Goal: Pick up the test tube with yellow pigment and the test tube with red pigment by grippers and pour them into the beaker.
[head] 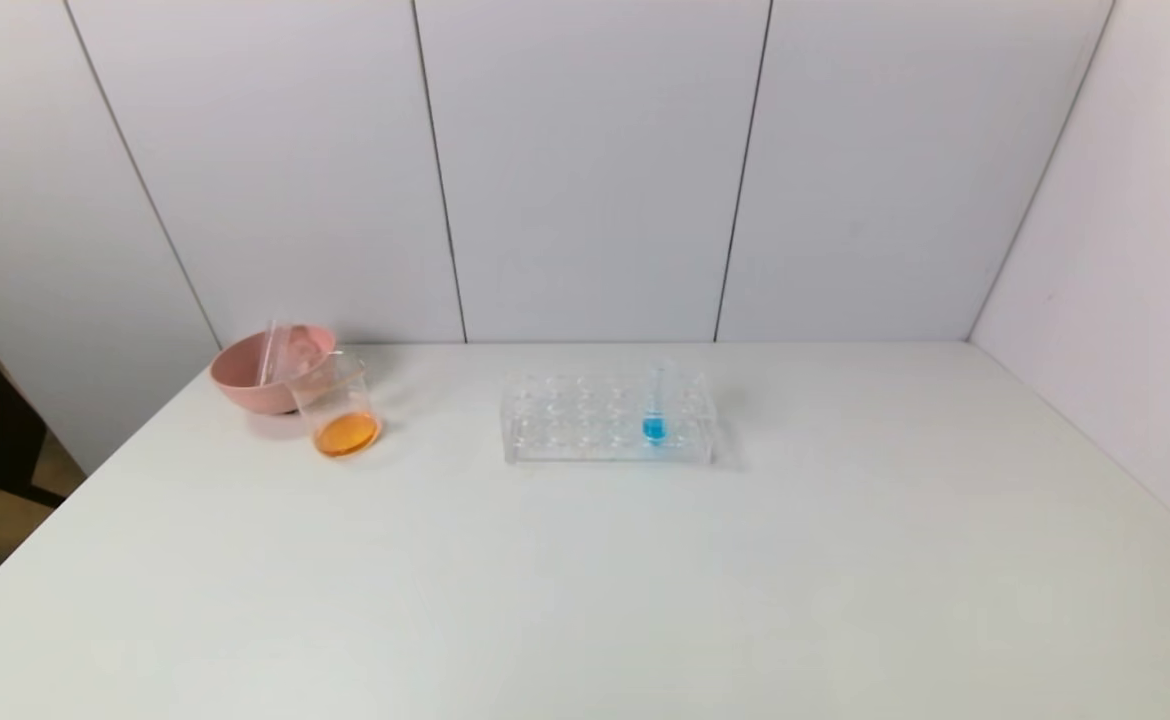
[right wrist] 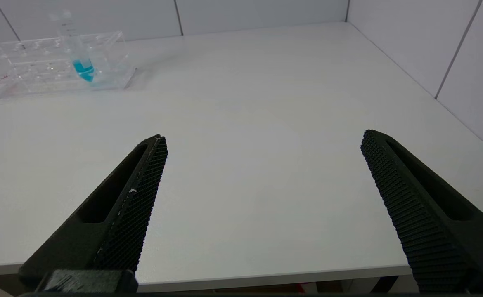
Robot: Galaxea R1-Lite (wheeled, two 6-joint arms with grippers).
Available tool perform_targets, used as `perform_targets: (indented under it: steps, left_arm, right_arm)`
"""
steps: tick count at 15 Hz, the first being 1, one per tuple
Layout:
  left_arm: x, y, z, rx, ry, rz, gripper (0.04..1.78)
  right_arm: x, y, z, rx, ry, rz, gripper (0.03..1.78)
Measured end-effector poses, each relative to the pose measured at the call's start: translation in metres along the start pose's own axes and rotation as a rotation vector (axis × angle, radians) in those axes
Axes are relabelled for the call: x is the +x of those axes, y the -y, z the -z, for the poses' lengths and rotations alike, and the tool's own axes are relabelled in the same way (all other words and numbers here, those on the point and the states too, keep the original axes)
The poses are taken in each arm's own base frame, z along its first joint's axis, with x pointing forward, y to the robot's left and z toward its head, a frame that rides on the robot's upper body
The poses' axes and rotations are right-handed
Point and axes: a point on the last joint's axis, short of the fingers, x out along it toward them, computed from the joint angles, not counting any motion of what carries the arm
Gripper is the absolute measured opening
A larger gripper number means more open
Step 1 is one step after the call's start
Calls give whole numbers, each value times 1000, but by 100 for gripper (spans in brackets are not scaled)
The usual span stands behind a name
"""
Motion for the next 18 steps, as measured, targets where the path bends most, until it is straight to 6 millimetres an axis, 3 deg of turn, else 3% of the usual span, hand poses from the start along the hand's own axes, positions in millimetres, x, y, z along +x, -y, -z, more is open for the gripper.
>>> perform_targets:
  steps: [3,5,7,18]
  left_arm:
    - [3,3,36,-15,-21,-8,176]
    - [8,7,69,-44,-94,-7,176]
    - [8,9,91,-133,-201,9,176]
    - [8,10,97,-173,-225,9,176]
  right_arm:
    - [0,0,0,0,0,0,171]
    - [0,0,0,0,0,0,171]
    - [0,0,0,0,0,0,171]
    - [0,0,0,0,0,0,171]
